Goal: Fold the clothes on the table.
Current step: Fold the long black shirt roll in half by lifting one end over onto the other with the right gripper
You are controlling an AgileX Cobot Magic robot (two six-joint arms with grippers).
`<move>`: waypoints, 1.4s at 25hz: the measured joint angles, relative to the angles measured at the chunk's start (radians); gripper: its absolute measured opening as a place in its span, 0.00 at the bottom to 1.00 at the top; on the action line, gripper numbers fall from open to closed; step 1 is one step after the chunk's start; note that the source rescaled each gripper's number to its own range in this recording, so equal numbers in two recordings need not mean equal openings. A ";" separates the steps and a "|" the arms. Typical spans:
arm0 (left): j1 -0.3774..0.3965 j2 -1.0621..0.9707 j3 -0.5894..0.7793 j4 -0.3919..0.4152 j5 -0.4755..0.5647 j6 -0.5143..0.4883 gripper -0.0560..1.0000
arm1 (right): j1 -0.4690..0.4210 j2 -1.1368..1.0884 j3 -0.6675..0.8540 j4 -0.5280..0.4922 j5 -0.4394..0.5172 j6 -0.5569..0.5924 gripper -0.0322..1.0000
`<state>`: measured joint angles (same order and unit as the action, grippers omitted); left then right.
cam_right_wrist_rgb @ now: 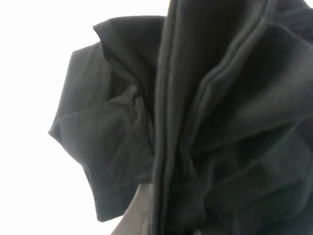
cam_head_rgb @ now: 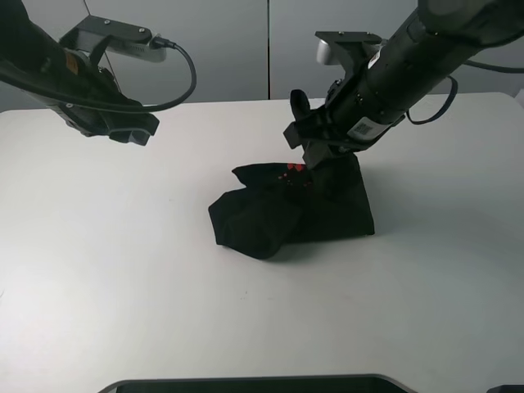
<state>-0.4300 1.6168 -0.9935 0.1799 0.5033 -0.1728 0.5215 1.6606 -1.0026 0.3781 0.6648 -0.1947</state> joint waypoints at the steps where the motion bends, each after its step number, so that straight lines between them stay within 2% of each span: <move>1: 0.000 0.000 0.000 0.000 0.000 0.000 0.62 | 0.002 0.026 0.000 0.016 -0.008 -0.007 0.15; 10: 0.000 0.000 0.000 0.000 -0.004 0.000 0.62 | 0.006 0.167 0.000 0.235 -0.056 -0.169 0.15; 24: 0.000 0.000 0.000 0.000 -0.015 0.000 0.62 | 0.102 0.259 0.000 0.295 -0.119 -0.197 0.16; 26: 0.000 0.000 0.000 0.000 -0.015 0.000 0.62 | 0.108 0.285 0.000 0.321 -0.119 -0.215 0.26; 29: 0.000 0.000 0.000 0.000 -0.017 0.000 0.62 | 0.108 0.319 0.000 0.382 -0.119 -0.265 0.60; 31: 0.000 0.000 0.000 0.000 -0.017 0.000 0.62 | 0.108 0.326 0.000 0.421 -0.121 -0.306 0.79; 33: 0.000 0.000 0.000 -0.002 -0.019 0.000 0.62 | 0.108 0.326 0.000 0.456 -0.121 -0.345 0.88; 35: 0.000 0.000 0.000 -0.002 -0.019 0.000 0.62 | 0.108 0.324 0.000 0.471 -0.121 -0.376 0.90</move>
<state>-0.4300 1.6168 -0.9935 0.1781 0.4848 -0.1728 0.6294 1.9845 -1.0026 0.8487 0.5437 -0.5703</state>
